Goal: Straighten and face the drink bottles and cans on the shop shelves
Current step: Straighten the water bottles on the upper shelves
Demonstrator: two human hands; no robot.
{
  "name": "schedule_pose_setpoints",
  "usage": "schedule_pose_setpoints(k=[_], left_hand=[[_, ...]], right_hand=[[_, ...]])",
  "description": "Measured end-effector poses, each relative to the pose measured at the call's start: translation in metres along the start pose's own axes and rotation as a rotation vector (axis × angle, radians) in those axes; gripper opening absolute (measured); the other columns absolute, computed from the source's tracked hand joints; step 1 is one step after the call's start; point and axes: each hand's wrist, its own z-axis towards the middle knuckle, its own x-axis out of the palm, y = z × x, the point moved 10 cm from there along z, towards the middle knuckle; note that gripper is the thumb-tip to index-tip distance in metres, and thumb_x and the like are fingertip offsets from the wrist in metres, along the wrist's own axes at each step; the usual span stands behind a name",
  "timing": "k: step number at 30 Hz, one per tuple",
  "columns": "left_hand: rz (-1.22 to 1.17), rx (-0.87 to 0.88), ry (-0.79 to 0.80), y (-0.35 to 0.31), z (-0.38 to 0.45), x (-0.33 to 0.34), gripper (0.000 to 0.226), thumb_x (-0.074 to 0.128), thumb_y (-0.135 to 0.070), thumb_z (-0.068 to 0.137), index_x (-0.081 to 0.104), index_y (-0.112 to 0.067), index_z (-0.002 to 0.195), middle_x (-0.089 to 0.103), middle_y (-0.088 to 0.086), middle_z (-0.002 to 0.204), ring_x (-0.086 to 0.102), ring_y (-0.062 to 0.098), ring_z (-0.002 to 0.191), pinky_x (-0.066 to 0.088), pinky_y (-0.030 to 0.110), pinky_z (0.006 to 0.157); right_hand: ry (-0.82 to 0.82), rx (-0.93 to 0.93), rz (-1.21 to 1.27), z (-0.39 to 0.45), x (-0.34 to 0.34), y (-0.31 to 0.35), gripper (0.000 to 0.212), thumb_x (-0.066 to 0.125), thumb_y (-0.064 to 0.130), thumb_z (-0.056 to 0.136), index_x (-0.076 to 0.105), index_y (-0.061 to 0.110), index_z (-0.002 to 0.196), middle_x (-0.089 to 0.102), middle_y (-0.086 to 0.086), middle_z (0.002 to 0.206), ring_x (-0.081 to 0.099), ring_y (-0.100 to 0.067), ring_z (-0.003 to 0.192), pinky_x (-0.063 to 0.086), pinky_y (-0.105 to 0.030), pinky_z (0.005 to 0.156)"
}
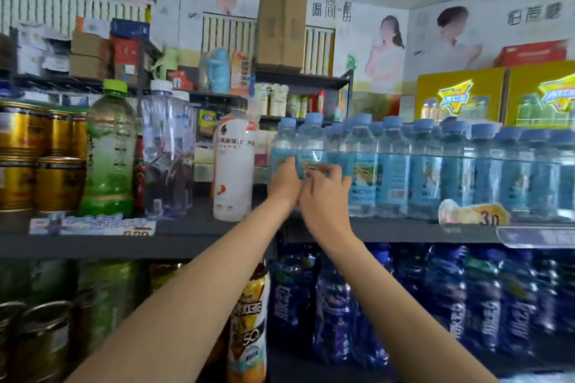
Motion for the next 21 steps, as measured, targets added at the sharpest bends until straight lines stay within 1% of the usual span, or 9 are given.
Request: schedule_pose_setpoints(k=[1, 3, 7, 9, 11, 13, 17, 19, 21], left_hand=[[-0.066, -0.094, 0.053, 0.004, 0.002, 0.003, 0.034, 0.045, -0.02, 0.094, 0.049, -0.009, 0.126, 0.052, 0.018, 0.13, 0.049, 0.035, 0.122, 0.039, 0.046, 0.103], [0.007, -0.187, 0.107, 0.016, 0.011, 0.009, 0.036, 0.047, -0.015, 0.095, 0.046, -0.007, 0.131, 0.051, 0.015, 0.131, 0.048, 0.032, 0.121, 0.04, 0.039, 0.101], [-0.067, -0.206, 0.083, 0.022, 0.01, 0.012, 0.032, 0.041, -0.013, 0.098, 0.053, -0.005, 0.127, 0.053, 0.019, 0.13, 0.05, 0.032, 0.119, 0.04, 0.037, 0.101], [-0.115, -0.235, 0.066, 0.027, 0.007, 0.008, 0.033, 0.038, -0.009, 0.098, 0.051, 0.0, 0.127, 0.052, 0.023, 0.13, 0.049, 0.035, 0.121, 0.038, 0.041, 0.103], [-0.164, -0.193, 0.016, 0.02, 0.002, -0.009, 0.032, 0.043, -0.01, 0.096, 0.053, -0.002, 0.125, 0.056, 0.019, 0.126, 0.052, 0.031, 0.117, 0.04, 0.038, 0.102], [-0.212, -0.05, -0.127, 0.009, -0.011, -0.043, 0.031, 0.05, -0.006, 0.091, 0.054, -0.007, 0.122, 0.06, 0.011, 0.12, 0.056, 0.019, 0.107, 0.044, 0.032, 0.095], [-0.22, 0.288, -0.596, 0.0, -0.078, -0.153, 0.03, 0.049, 0.002, 0.086, 0.055, -0.011, 0.112, 0.058, 0.002, 0.105, 0.057, 0.009, 0.083, 0.047, 0.015, 0.072], [-0.19, 0.333, -0.747, 0.019, -0.106, -0.209, 0.031, 0.049, 0.004, 0.084, 0.052, -0.011, 0.11, 0.053, 0.005, 0.103, 0.053, 0.009, 0.083, 0.042, 0.012, 0.069], [-0.149, 0.275, -0.847, 0.057, -0.128, -0.264, 0.033, 0.048, 0.004, 0.082, 0.049, -0.013, 0.11, 0.049, 0.003, 0.103, 0.05, 0.011, 0.088, 0.041, 0.013, 0.074]], right_hand=[[0.045, -0.006, 0.058, 0.001, 0.004, -0.003, 0.036, 0.03, 0.016, 0.101, 0.053, 0.0, 0.124, 0.037, -0.013, 0.138, 0.039, -0.032, 0.123, 0.035, -0.037, 0.098], [0.138, 0.01, 0.148, 0.003, 0.013, -0.009, 0.035, 0.03, 0.013, 0.102, 0.052, -0.005, 0.122, 0.041, -0.016, 0.138, 0.044, -0.031, 0.123, 0.036, -0.033, 0.097], [0.267, 0.044, 0.14, 0.007, 0.027, -0.013, 0.027, 0.03, 0.01, 0.1, 0.053, -0.005, 0.105, 0.044, -0.025, 0.133, 0.043, -0.033, 0.123, 0.037, -0.036, 0.088], [0.262, 0.034, 0.109, 0.008, 0.028, -0.01, 0.024, 0.031, 0.01, 0.099, 0.052, -0.001, 0.098, 0.046, -0.025, 0.13, 0.047, -0.035, 0.117, 0.036, -0.034, 0.08], [0.144, -0.009, 0.092, 0.009, 0.02, -0.001, 0.028, 0.033, 0.011, 0.098, 0.055, -0.001, 0.111, 0.045, -0.021, 0.132, 0.046, -0.034, 0.116, 0.04, -0.037, 0.087], [-0.03, -0.089, 0.187, 0.005, 0.009, 0.021, 0.029, 0.036, 0.01, 0.097, 0.053, 0.002, 0.119, 0.043, -0.016, 0.131, 0.044, -0.03, 0.117, 0.042, -0.036, 0.093], [-0.312, -0.363, 0.52, -0.022, -0.004, 0.11, 0.026, 0.039, 0.005, 0.089, 0.052, -0.002, 0.111, 0.044, -0.013, 0.116, 0.048, -0.021, 0.099, 0.035, -0.013, 0.075], [-0.36, -0.448, 0.647, -0.037, 0.01, 0.162, 0.03, 0.039, 0.007, 0.083, 0.051, -0.004, 0.107, 0.044, -0.013, 0.111, 0.044, -0.015, 0.094, 0.035, -0.009, 0.077], [-0.325, -0.493, 0.723, -0.052, 0.039, 0.215, 0.029, 0.043, 0.0, 0.079, 0.05, -0.004, 0.107, 0.044, -0.014, 0.108, 0.039, -0.007, 0.091, 0.034, -0.004, 0.077]])
